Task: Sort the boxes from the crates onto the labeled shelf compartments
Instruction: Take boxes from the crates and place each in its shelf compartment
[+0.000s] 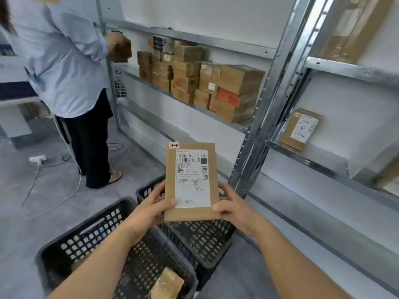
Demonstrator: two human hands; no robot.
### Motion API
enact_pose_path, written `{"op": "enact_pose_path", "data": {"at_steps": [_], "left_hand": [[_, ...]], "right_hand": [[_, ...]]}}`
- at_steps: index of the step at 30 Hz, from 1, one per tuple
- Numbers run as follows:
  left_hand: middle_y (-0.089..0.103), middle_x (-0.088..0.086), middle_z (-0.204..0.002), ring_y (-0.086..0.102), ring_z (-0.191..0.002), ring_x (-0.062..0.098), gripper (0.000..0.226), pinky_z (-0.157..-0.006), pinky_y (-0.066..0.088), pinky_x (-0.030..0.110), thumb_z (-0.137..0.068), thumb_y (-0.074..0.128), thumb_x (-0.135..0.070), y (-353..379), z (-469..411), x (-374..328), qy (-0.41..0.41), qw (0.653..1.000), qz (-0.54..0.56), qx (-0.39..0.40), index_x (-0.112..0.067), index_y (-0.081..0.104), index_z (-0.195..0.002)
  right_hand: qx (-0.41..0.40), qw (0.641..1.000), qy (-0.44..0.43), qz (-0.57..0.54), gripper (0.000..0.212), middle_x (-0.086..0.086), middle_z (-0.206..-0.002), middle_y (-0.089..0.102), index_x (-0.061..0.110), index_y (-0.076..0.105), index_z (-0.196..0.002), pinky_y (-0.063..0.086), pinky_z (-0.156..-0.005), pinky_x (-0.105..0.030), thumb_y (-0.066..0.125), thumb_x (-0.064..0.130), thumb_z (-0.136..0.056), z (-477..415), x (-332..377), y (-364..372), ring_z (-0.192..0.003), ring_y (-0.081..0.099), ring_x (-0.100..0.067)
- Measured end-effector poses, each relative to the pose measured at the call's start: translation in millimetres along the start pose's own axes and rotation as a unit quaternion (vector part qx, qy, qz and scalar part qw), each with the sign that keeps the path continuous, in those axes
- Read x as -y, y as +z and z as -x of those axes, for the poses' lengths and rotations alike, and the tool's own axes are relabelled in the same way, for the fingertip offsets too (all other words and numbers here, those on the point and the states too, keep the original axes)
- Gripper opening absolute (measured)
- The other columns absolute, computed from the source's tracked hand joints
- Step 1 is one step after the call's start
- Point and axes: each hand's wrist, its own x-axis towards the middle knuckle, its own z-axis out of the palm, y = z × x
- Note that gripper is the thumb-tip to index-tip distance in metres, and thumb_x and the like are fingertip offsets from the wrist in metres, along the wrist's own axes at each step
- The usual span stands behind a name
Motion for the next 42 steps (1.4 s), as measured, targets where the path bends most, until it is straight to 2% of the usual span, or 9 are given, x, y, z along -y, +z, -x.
{"op": "enact_pose_path", "data": {"at_steps": [5, 9, 15, 18, 20, 26, 29, 35, 42], "left_hand": [[0.063, -0.003, -0.126, 0.063, -0.112, 0.017, 0.105, -0.1, 0.046, 0.042, -0.054, 0.084, -0.052, 48.8, -39.6, -27.9, 0.036, 0.996, -0.031, 0.074, -0.037, 0.033, -0.144], [0.058, -0.011, -0.132, 0.057, -0.12, 0.013, 0.097, -0.107, 0.039, 0.045, -0.057, 0.076, -0.069, 97.1, -75.8, -50.1, 0.071, 0.986, -0.09, 0.123, -0.043, 0.035, -0.141], [0.052, -0.011, -0.137, 0.049, -0.125, 0.011, 0.085, -0.109, 0.038, 0.043, -0.064, 0.056, -0.083, 178.9, -125.7, -85.7, 0.132, 0.966, -0.2, 0.099, -0.047, 0.038, -0.139], [0.051, -0.012, -0.13, 0.048, -0.123, 0.01, 0.062, -0.102, 0.039, 0.032, -0.081, 0.064, -0.053, 225.1, -148.7, -107.1, 0.191, 0.937, -0.285, 0.068, -0.039, 0.04, -0.136], [0.051, -0.01, -0.132, 0.049, -0.121, 0.011, 0.062, -0.101, 0.042, 0.034, -0.083, 0.067, -0.044, 254.1, -165.5, -122.8, 0.228, 0.911, -0.341, 0.043, -0.035, 0.039, -0.138], [0.047, -0.005, -0.14, 0.049, -0.123, 0.013, 0.071, -0.099, 0.045, 0.036, -0.08, 0.069, -0.047, 334.1, -202.1, -175.0, 0.35, 0.814, -0.463, 0.003, -0.03, 0.036, -0.141], [0.044, -0.003, -0.143, 0.047, -0.126, 0.015, 0.078, -0.098, 0.047, 0.043, -0.078, 0.064, -0.056, 366.3, -215.4, -202.5, 0.392, 0.772, -0.5, -0.021, -0.03, 0.032, -0.144], [0.038, -0.004, -0.147, 0.041, -0.132, 0.017, 0.08, -0.099, 0.043, 0.039, -0.08, 0.059, -0.059, 414.5, -246.2, -253.9, 0.438, 0.721, -0.534, -0.051, -0.03, 0.026, -0.147], [0.037, -0.004, -0.148, 0.04, -0.132, 0.018, 0.078, -0.099, 0.042, 0.037, -0.083, 0.056, -0.061, 442.1, -306.5, -297.8, 0.475, 0.68, -0.556, -0.064, -0.03, 0.024, -0.148]], "right_hand": [[-0.093, 0.993, -0.06, 0.031, 0.083, -0.006, -0.118, 0.063, 0.044, 0.042, -0.125, 0.055, -0.088, -0.033, 0.073, 0.031, -0.049, 33.0, 19.8, -49.9, -0.108, 0.062, -0.019], [-0.161, 0.979, -0.109, 0.061, 0.082, -0.002, -0.119, 0.065, 0.047, 0.041, -0.126, 0.054, -0.09, -0.034, 0.072, 0.033, -0.052, 63.4, 34.7, -100.7, -0.112, 0.061, -0.017], [-0.243, 0.953, -0.159, 0.082, 0.073, 0.01, -0.11, 0.067, 0.048, 0.039, -0.125, 0.052, -0.071, -0.015, 0.068, 0.023, -0.062, 115.4, 66.1, -179.1, -0.1, 0.064, -0.002], [-0.271, 0.942, -0.176, 0.09, 0.083, 0.014, -0.114, 0.065, 0.051, 0.037, -0.125, 0.05, -0.073, -0.014, 0.07, 0.037, -0.051, 136.2, 84.0, -217.2, -0.099, 0.063, 0.003], [-0.281, 0.935, -0.194, 0.097, 0.085, 0.01, -0.117, 0.065, 0.05, 0.037, -0.127, 0.05, -0.077, -0.019, 0.069, 0.039, -0.049, 146.6, 95.5, -243.2, -0.102, 0.064, -0.001], [-0.322, 0.905, -0.246, 0.127, 0.069, 0.012, -0.11, 0.066, 0.054, 0.038, -0.118, 0.052, -0.069, -0.012, 0.068, 0.02, -0.065, 173.6, 133.9, -311.4, -0.094, 0.065, 0.004], [-0.342, 0.89, -0.267, 0.143, 0.074, 0.006, -0.117, 0.064, 0.054, 0.038, -0.118, 0.053, -0.074, -0.016, 0.072, 0.024, -0.06, 184.8, 156.3, -341.2, -0.101, 0.064, -0.006], [-0.374, 0.859, -0.305, 0.171, 0.086, 0.006, -0.114, 0.066, 0.049, 0.035, -0.128, 0.051, -0.074, -0.016, 0.073, 0.028, -0.054, 193.3, 198.5, -395.2, -0.1, 0.065, -0.005], [-0.402, 0.835, -0.329, 0.179, 0.085, 0.006, -0.117, 0.063, 0.048, 0.035, -0.132, 0.052, -0.069, -0.013, 0.07, 0.019, -0.06, 169.7, 236.1, -447.0, -0.097, 0.064, 0.0]]}}
